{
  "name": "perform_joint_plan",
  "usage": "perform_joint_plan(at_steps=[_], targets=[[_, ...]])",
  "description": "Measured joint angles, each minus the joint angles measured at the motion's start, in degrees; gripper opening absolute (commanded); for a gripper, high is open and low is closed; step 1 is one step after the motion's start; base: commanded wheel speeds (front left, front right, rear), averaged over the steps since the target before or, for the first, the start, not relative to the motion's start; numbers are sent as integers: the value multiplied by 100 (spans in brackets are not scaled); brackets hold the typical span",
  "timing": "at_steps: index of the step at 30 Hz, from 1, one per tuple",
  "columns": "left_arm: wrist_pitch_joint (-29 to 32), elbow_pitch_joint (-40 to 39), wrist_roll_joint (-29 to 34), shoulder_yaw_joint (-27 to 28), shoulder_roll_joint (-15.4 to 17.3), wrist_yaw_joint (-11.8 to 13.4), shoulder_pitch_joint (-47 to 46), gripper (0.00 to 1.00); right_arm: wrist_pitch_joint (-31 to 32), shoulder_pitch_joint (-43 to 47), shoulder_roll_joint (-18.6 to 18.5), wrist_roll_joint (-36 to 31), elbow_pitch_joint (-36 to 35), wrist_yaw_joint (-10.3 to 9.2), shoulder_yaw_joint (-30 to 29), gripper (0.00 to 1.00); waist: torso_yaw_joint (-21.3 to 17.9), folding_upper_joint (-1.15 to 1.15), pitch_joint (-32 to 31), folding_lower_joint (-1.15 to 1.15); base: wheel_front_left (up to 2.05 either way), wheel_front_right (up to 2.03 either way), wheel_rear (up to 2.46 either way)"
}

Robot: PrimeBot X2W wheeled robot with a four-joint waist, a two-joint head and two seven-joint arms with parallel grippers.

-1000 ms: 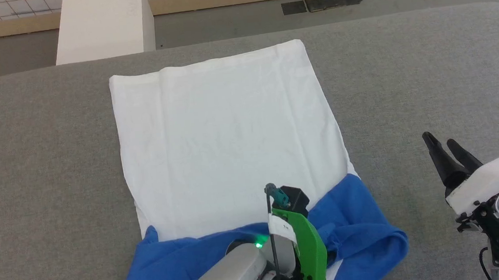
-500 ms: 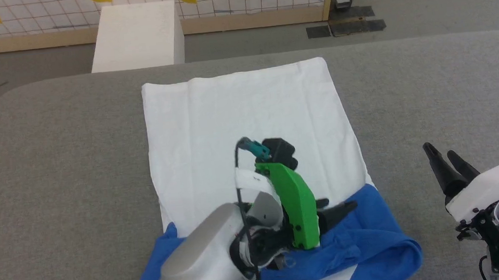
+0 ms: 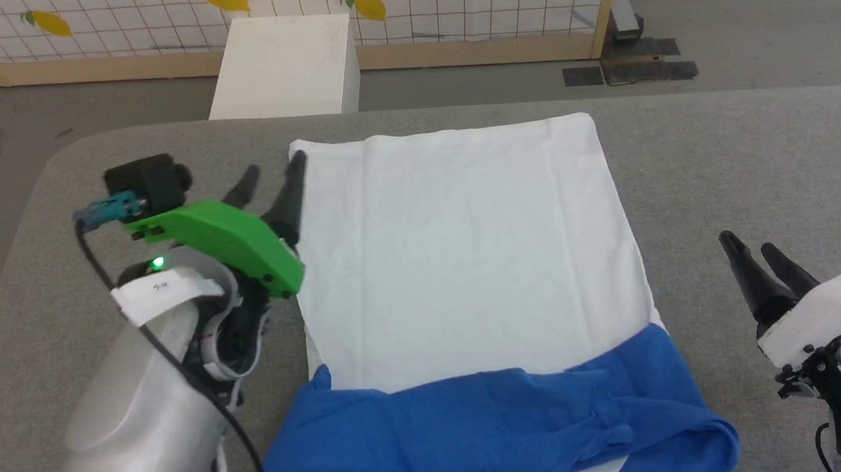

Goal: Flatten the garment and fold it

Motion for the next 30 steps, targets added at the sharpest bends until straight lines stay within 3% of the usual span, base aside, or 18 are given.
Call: perform_joint_plan(at_steps=[6,9,14,21,30], targets=[[-1504,47,488,454,412,-51,458,100,104,-14,-1,-116,-160,0,-31,100,21,0,179,0,0,0,0],[-1837,29,646,677,476,-49,763,100,133,-38,0,-193,-209,0,-27,100,30,0,283,0,0,0,0],[-1917,-320,990,1122,413,-41,1130,100,272,-374,-1,-465,-277,0,-10,100,53,0,520,0,0,0,0],[-1935,-983,1594,1649,-15,-149,1287,100,833,-1783,-41,-1063,-140,0,-21,100,144,0,1056,0,0,0,0],[-1935,-1196,2002,1835,-495,-519,970,100,1909,-4118,-555,-2192,926,0,-58,100,461,0,1987,2,0,0,0]])
